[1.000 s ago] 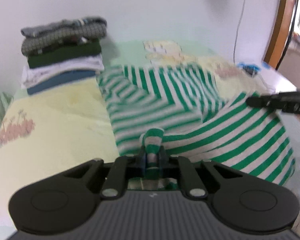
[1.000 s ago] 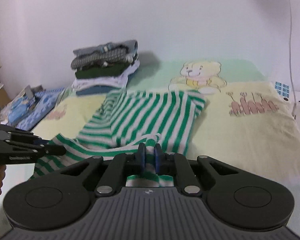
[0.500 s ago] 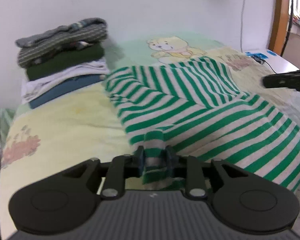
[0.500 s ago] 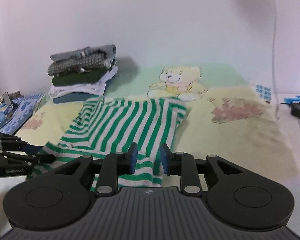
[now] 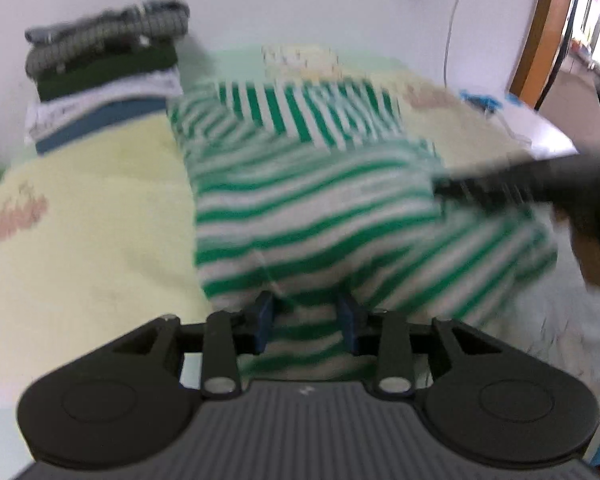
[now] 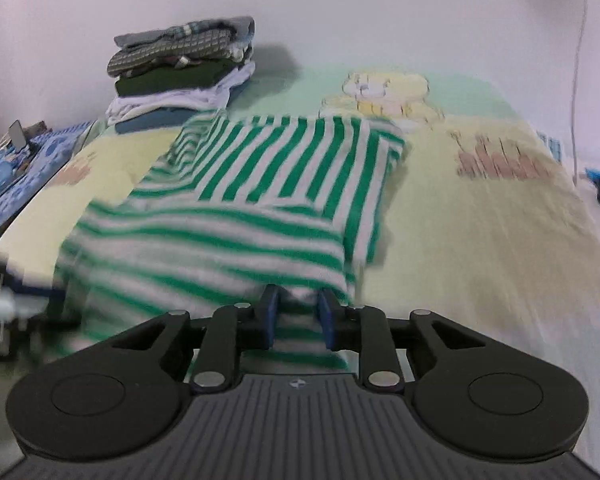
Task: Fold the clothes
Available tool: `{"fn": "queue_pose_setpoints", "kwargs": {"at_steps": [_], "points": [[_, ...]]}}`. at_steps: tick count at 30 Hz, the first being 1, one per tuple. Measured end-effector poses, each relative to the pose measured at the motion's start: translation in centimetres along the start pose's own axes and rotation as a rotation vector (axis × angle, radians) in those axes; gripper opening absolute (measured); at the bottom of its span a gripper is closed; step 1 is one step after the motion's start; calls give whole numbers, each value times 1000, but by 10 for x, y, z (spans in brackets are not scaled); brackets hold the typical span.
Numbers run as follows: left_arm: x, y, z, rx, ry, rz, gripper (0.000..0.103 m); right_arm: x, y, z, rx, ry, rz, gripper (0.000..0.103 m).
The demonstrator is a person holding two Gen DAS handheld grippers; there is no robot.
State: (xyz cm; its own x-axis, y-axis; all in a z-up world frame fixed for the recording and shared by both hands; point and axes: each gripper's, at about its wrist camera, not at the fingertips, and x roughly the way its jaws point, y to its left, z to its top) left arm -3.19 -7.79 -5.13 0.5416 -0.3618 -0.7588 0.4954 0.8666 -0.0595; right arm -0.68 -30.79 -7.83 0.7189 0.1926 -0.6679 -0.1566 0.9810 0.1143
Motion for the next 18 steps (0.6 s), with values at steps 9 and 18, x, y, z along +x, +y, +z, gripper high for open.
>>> {"fn": "queue_pose_setpoints", "kwargs": {"at_steps": [9,18], "points": [[-11,1,9,-20,-40,30,49,-43,3,-10,-77,-8,-20,25],[14,5,22,25,-23,57,56,-57,2,-48,-114,59,-84,25]]}}
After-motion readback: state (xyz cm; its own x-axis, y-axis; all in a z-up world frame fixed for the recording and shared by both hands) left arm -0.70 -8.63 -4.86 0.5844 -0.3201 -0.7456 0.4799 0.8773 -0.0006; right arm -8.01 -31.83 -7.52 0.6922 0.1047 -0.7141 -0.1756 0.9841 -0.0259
